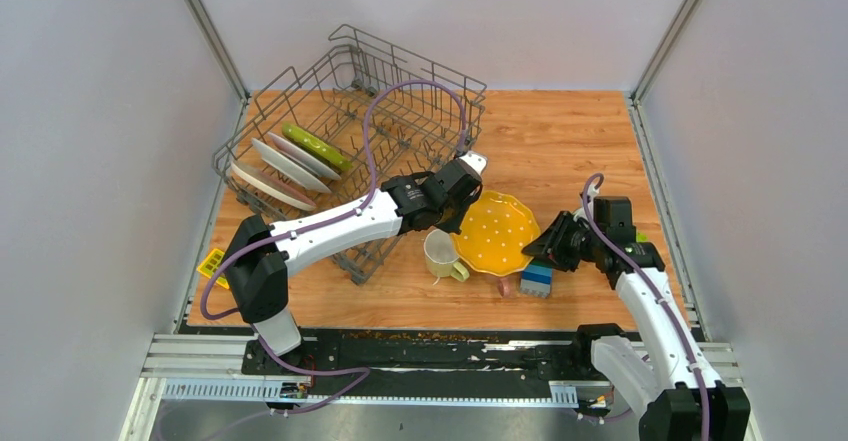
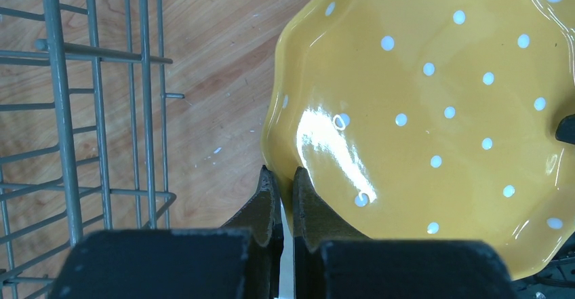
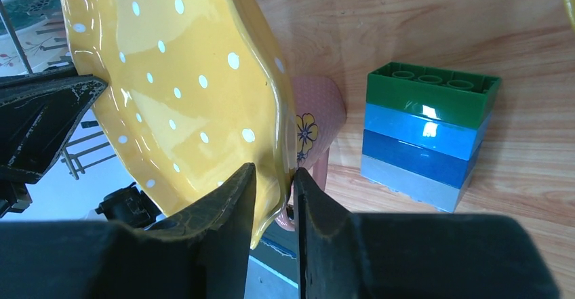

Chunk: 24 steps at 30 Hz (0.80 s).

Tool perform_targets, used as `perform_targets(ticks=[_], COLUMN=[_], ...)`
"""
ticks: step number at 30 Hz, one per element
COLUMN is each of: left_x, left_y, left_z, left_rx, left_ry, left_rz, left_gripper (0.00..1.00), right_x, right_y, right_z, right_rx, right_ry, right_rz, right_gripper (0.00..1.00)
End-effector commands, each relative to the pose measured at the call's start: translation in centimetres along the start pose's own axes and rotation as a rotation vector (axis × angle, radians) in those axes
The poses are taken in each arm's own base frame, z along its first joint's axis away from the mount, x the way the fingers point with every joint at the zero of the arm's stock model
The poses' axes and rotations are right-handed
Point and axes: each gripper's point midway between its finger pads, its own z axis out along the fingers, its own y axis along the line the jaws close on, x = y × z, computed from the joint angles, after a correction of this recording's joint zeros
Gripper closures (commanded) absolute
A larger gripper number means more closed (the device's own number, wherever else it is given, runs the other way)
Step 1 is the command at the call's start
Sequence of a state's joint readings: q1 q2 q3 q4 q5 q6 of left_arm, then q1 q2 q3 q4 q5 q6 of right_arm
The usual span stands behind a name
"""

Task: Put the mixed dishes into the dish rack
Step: Pick up the plate at the center of the board.

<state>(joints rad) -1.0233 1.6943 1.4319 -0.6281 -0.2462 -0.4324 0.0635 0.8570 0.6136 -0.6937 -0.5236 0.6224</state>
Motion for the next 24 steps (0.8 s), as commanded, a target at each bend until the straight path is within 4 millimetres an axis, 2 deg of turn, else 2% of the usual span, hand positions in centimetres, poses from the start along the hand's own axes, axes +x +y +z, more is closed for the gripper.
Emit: perform_targets(ticks=[1,10,11,15,18,24], left_x=[2.1,2.2,2.3,2.3,2.1,1.6], left_y=[-11.8,-12.0,-12.0,-12.0,-11.9,-11.7], left_z=[-3.7,-3.7,-3.7,-3.6,-3.6,-3.5], left_rx=[0.465,0.472,0.473,0.470,0.468,0.454], left_ry=[0.036,0.041,0.043,0.043,0.037,0.011], left_rz=[0.102,0.104,0.104,0.105,0.105,0.106], left_gripper=[1.00,1.00,1.00,1.00,1.00,1.00], right_x=[-2.4,-2.7,-2.8,-2.9,-3.1,-3.5], right_y=[7.4,7.7,7.8,7.8,8.1,9.3], right_z=[-0.8,-0.4,-0.3,-0.3,-0.6,-1.9], right_rx=[-0.322,-0.356,-0.358,-0.358,-0.366,-0.397], right_ry=[-0.072,-0.117,-0.124,-0.137,-0.151,-0.189], right_rz=[-0.138,-0.101,-0.101,-0.106,-0.115,-0.128], right_gripper=[0.73,0.71,0.72,0.90,0.99,1.00])
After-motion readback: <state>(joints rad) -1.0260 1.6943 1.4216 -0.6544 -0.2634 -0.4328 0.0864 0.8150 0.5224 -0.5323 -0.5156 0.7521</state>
